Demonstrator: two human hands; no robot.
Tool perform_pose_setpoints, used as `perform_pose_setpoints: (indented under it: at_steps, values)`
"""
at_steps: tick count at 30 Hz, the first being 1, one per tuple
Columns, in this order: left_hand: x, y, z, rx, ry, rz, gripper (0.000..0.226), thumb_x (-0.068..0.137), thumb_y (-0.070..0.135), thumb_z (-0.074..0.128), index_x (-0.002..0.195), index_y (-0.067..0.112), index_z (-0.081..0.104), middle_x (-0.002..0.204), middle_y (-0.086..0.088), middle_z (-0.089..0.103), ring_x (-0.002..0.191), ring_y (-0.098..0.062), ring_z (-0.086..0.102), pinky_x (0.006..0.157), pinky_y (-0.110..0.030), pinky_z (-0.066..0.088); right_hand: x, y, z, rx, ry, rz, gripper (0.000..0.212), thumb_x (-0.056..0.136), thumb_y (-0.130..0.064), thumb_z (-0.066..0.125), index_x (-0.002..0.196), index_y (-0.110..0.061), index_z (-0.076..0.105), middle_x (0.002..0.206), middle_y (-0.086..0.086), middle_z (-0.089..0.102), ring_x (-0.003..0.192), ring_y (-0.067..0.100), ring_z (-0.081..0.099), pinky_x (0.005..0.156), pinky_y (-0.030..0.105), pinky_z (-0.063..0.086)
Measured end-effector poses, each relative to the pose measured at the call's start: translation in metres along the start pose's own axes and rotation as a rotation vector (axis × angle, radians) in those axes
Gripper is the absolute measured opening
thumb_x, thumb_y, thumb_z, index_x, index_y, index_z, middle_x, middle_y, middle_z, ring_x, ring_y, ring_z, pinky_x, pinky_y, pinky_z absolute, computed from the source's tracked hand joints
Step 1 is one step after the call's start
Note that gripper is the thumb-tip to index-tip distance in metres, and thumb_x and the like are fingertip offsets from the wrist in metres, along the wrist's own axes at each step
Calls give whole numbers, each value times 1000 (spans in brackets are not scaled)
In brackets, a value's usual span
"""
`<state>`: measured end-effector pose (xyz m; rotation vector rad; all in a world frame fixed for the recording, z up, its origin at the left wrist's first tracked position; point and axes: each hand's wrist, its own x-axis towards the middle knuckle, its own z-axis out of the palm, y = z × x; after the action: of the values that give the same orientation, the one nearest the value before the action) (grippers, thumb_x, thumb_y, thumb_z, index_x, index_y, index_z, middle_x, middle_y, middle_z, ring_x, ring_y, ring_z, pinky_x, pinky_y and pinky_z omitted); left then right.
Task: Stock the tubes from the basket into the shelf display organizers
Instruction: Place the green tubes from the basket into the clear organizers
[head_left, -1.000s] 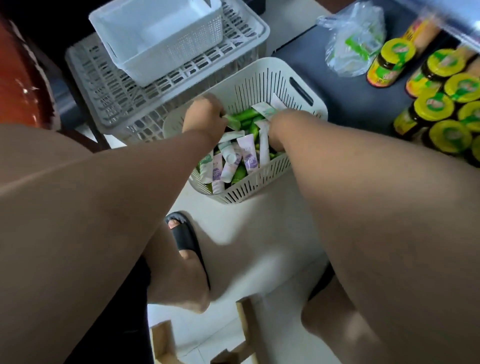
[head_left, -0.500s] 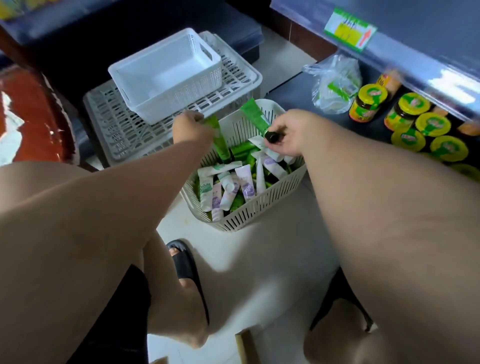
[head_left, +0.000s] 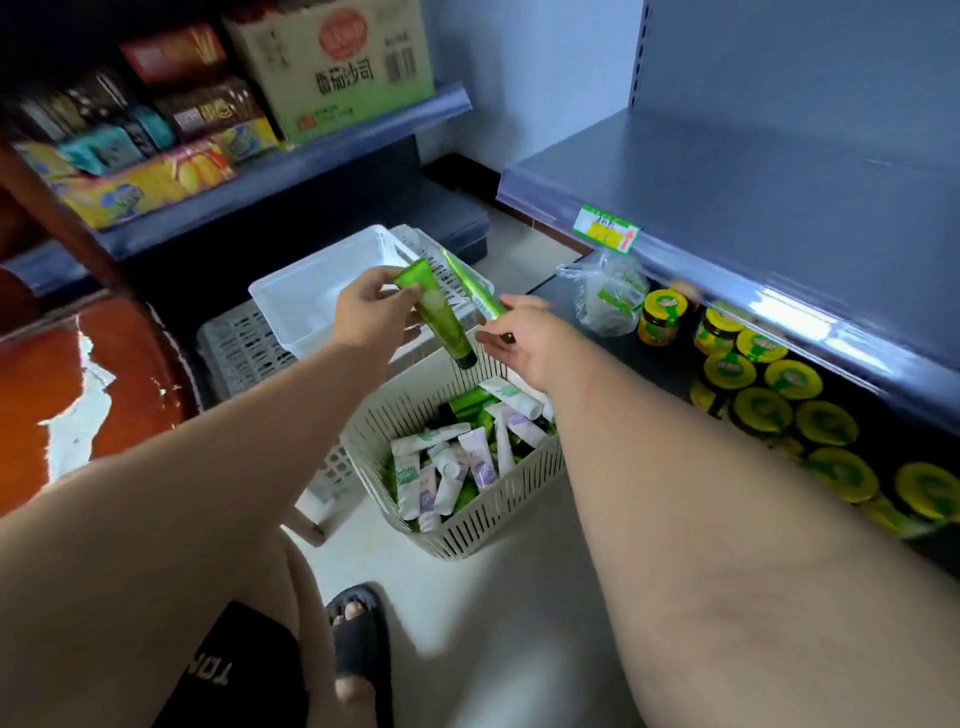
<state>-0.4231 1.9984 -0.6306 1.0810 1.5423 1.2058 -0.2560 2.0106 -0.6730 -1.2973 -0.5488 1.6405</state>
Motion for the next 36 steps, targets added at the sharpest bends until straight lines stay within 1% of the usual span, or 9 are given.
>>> perform_pose_setpoints:
  at_steps: [6,9,14,17,22,24,28,32,36]
  values:
    - [-44,64,19,-68,-106,96,9,98,6,61,98,14,65,91,-15,70,85,-33,74,82,-50,63,-57,-18,3,29,146,-209,52,77,26,48,85,-20,71,86,14,73,77,27,70,80,34,62]
    - [-64,93,33,-85,-143,144,9,99,6,60,98,14,64,96,-17,67,84,-30,71,81,-49,63,-92,-34,-6,245,60,-253,36,83,20,52,100,-6,70,88,15,69,82,29,67,79,40,60]
    - [-87,122,58,-187,-179,193,10,97,6,61,95,14,66,95,-17,71,81,-28,71,80,-48,63,-122,-62,-31,553,91,-335,15,90,9,62,93,-6,64,98,17,66,86,28,67,77,37,62]
    - [-95,135,85,-223,-179,224,4,92,9,66,95,12,68,85,-13,67,75,-26,66,75,-41,62,-146,-83,-53,538,8,-382,12,97,8,52,93,-1,58,95,19,64,83,26,65,82,31,58]
    - [-133,169,169,-297,-275,305,17,91,7,64,79,19,67,64,6,59,54,-8,52,60,-24,45,-197,-119,-110,332,-15,-490,20,99,7,43,105,6,63,93,19,67,83,27,67,89,42,53]
    - [-150,175,199,-316,-398,338,18,92,6,63,82,19,69,66,7,64,56,-5,58,58,-20,47,-214,-128,-137,215,83,-542,27,97,8,47,119,9,62,104,22,67,96,31,65,96,48,52]
    - [-175,174,243,-291,-684,471,10,90,13,66,92,18,75,82,-1,71,74,-15,62,71,-33,53,-254,-134,-191,47,364,-604,22,91,9,62,107,-4,68,100,13,72,94,23,70,84,30,59]
    - [-205,167,276,-274,-892,497,7,90,15,71,96,17,75,74,2,63,75,-18,57,74,-41,51,-298,-139,-243,-130,598,-656,23,90,1,69,112,-3,69,114,16,72,114,33,68,104,47,52]
    - [-242,162,308,-294,-1000,421,13,93,9,70,88,21,71,64,12,59,70,-13,56,74,-37,46,-344,-140,-283,-350,795,-681,15,85,-6,74,98,0,72,93,13,69,93,22,69,100,49,54]
